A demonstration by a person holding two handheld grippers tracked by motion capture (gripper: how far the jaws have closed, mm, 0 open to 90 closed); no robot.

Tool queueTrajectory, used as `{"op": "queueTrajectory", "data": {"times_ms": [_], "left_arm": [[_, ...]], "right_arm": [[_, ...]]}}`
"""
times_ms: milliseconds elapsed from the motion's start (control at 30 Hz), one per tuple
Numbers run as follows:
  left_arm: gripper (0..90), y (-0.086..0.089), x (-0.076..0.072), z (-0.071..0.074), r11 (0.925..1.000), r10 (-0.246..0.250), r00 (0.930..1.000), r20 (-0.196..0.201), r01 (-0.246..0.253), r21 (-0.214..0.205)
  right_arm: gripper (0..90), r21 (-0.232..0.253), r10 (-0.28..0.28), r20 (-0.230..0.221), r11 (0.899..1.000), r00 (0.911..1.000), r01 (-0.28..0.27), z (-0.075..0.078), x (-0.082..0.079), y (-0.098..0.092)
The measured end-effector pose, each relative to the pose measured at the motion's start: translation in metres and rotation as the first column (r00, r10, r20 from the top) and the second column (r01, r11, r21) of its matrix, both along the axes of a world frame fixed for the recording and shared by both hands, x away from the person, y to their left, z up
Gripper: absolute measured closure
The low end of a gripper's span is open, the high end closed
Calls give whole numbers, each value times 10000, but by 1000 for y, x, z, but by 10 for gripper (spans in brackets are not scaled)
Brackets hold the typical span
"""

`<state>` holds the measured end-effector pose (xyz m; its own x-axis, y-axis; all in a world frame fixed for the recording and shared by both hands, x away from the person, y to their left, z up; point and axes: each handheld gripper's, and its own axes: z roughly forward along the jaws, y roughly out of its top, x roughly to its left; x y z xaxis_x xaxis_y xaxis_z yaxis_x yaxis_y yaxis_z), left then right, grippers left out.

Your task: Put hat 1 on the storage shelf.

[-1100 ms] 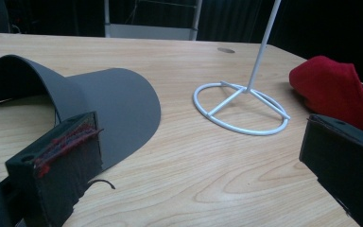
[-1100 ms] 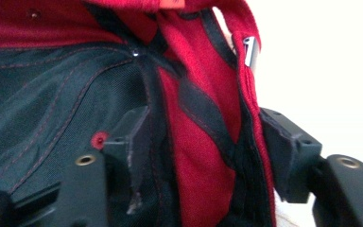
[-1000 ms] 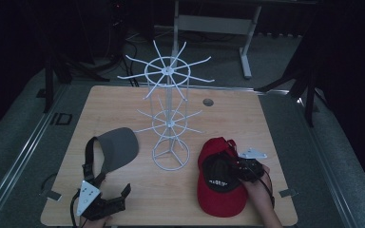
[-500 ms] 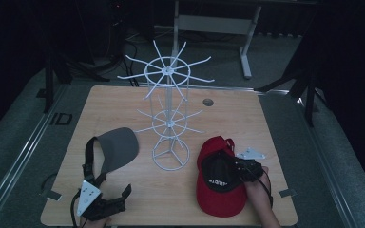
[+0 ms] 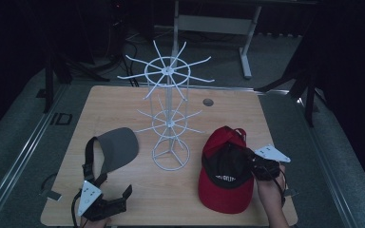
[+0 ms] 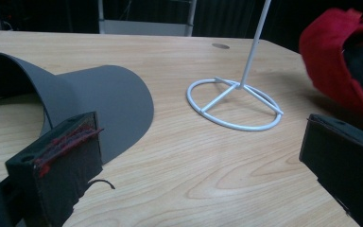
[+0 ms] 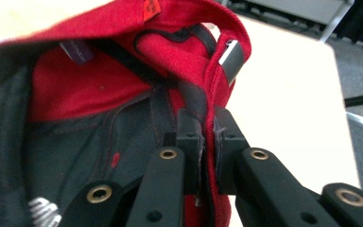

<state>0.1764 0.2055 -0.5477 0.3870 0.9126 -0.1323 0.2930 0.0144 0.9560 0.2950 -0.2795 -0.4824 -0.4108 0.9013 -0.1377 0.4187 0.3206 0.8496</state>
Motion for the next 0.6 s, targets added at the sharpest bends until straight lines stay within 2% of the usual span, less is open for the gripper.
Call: {"op": "queueTrajectory", "data": {"times_ms": [200, 233, 300, 367, 433, 600], "left_arm": [[7, 0, -1, 1, 10000, -7, 10000, 61, 7, 31], [7, -1, -2, 2, 9997, 153, 9998, 91, -155, 162], [7, -3, -4, 4, 9970, 213, 9995, 252, -231, 745], [7, -1, -6, 7, 9966, -127, 9995, 290, 103, 818], [7, -2, -6, 9, 9955, -253, 9994, 226, 231, 918], [7, -6, -6, 9, 9933, -844, 9963, -192, 856, 776]], "right_arm": [[839, 499, -61, 640, 9987, 9979, 29, 23, -9, -6], [839, 561, -29, 744, 9984, 9972, -13, 28, -11, -6], [838, 670, 6, 975, 9977, 9952, -72, 35, -15, -7], [838, 796, 54, 1163, 9967, 9932, -147, 43, -19, -8], [839, 906, 68, 1333, 9957, 9911, -190, 50, -22, -8], [839, 1201, 253, 1706, 9917, 9850, -463, 67, -31, -9]]}}
